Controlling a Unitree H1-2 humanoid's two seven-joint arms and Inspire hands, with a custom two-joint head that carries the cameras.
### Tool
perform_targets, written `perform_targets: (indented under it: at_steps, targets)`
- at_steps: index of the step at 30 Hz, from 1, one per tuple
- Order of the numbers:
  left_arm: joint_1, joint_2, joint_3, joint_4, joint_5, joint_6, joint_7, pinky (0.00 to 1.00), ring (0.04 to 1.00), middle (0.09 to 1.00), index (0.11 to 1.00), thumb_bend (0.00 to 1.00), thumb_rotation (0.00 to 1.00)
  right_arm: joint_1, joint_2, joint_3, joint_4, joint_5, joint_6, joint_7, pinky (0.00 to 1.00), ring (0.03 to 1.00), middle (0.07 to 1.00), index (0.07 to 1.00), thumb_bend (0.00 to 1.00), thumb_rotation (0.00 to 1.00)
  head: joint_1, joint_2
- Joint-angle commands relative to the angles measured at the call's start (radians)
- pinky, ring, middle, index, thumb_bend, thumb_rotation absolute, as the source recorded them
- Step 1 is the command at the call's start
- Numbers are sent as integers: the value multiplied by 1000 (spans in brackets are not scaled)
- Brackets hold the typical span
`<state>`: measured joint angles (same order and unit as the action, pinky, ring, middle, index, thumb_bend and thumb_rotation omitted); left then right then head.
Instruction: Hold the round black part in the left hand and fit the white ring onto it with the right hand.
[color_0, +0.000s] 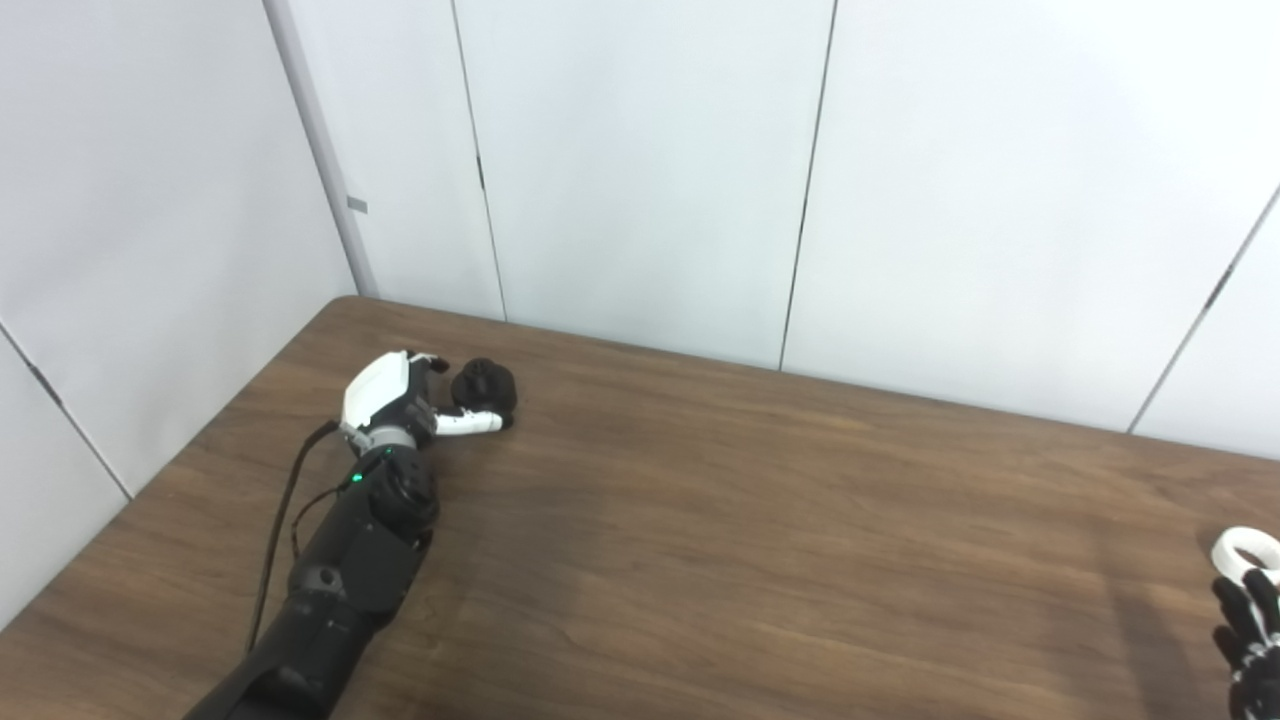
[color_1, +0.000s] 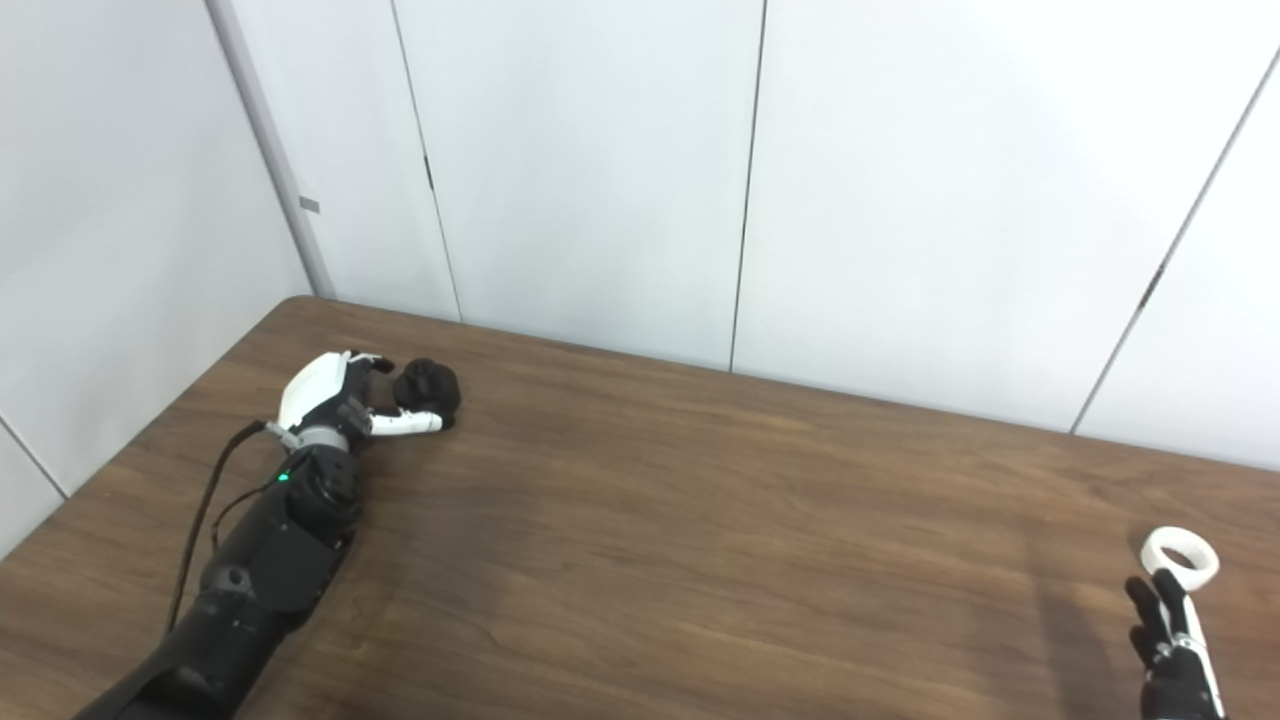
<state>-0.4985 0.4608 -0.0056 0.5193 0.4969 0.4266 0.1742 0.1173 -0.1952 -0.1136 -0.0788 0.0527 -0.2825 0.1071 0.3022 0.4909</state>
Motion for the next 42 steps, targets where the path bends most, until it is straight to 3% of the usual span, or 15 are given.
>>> perform_targets:
  at_steps: [1,14,34,40,42]
  targets:
    - [-52,36,-5,3,-2,-32,4,1000,1000,984,824,1000,353,66,21,10,61,-4,-6,-8,1000,1000,955,1000,419,1000,-1,2]
    - [-76,29,-26,60,-19,-75,15,1000,1000,978,807,1000,331,77,25,12,38,-8,34,-10,1000,1000,965,1000,493,1000,-12,4]
    - [-83,29,-35,80,-36,-118,26,1000,1000,971,762,981,302,67,31,6,56,-15,26,-15,1000,986,947,997,490,1000,-6,-5]
    - [-83,27,-33,80,-31,-119,42,1000,1000,961,728,961,264,70,28,2,56,-6,25,-14,1000,999,945,999,471,1000,0,-5]
    - [-81,21,-20,82,-41,-131,60,1000,1000,943,675,927,213,67,27,0,64,9,20,-8,1000,1000,947,1000,479,1000,2,-4]
